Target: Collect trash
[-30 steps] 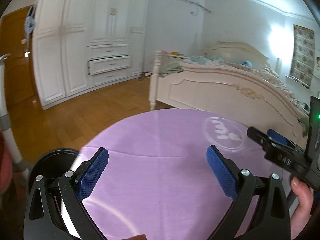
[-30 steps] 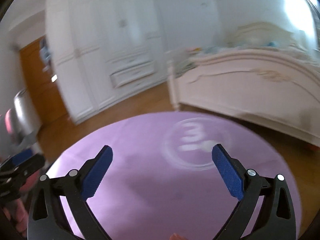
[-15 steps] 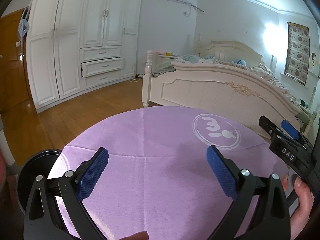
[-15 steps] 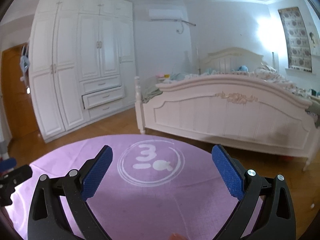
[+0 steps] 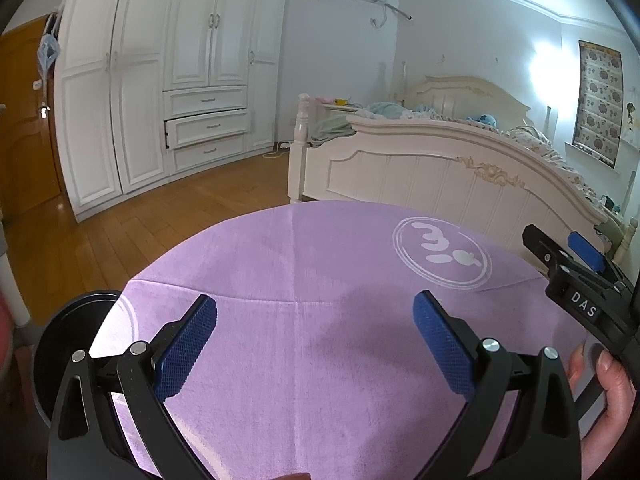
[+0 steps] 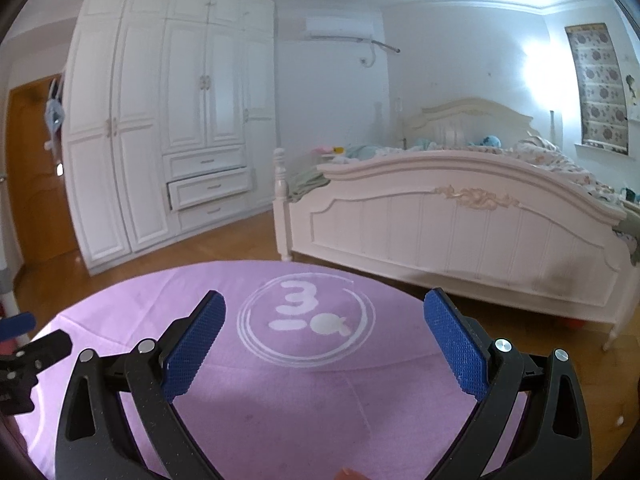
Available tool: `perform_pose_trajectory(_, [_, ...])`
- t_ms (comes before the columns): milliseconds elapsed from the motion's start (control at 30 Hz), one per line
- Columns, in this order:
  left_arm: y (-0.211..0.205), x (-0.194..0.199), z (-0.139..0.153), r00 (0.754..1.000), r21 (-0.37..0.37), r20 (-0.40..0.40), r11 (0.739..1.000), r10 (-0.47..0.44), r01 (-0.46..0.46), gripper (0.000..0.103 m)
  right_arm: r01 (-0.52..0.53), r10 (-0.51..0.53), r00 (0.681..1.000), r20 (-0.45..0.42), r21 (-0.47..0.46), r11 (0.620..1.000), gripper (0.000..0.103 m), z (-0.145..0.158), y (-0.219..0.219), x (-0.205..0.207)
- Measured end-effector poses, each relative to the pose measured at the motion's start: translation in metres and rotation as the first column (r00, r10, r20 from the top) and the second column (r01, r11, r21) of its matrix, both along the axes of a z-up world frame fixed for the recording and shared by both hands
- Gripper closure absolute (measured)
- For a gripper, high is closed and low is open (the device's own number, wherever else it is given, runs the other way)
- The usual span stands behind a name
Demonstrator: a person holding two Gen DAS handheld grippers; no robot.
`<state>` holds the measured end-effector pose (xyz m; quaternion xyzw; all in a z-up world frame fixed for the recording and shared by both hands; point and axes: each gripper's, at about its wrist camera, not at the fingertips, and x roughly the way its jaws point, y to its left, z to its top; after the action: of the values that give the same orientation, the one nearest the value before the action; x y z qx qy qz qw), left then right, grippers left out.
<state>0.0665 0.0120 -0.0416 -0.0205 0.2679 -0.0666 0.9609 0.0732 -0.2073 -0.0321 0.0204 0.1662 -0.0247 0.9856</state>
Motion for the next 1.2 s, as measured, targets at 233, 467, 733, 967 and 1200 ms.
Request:
perform_pose_trajectory(233, [-0.0034,-0.0009,-0.001,1.0,0.008,0.003,1.0,-0.004,0.004,0.005,-0.006,0.006,1.0,-0.01,0.008,1.0,0.005,-0.0006,0.0003,0.0035])
perform_pose_trajectory(467, [-0.0051,-0.0008,-0.0018,1.0,0.016,0.005,1.0,-0.004,0.004,0.005,-0.007,0.007,1.0,-0.012,0.007,1.0,0.005,-0.0012,0.0013,0.0061])
perform_pose_trajectory(733, [-0.0065,-0.0009,-0.0036,1.0,0.016,0.002,1.0,-0.004,0.004,0.005,-0.007,0.007,1.0,-0.013,0.008,1.0,0.005,-0.0013,0.0018,0.0063])
perform_pose_trajectory(967, [-0.0074,0.0,-0.0038,1.0,0.018,-0.004,1.0,-0.005,0.005,0.005,-0.008,0.008,1.0,-0.013,0.01,1.0,0.005,-0.0013,0.0019,0.0062])
perform_pose_trajectory(1200, [-0.0068,0.0008,-0.004,1.0,0.021,-0.006,1.0,-0.005,0.005,0.005,-0.007,0.007,1.0,-0.014,0.011,1.0,0.005,-0.0015,0.0021,0.0067])
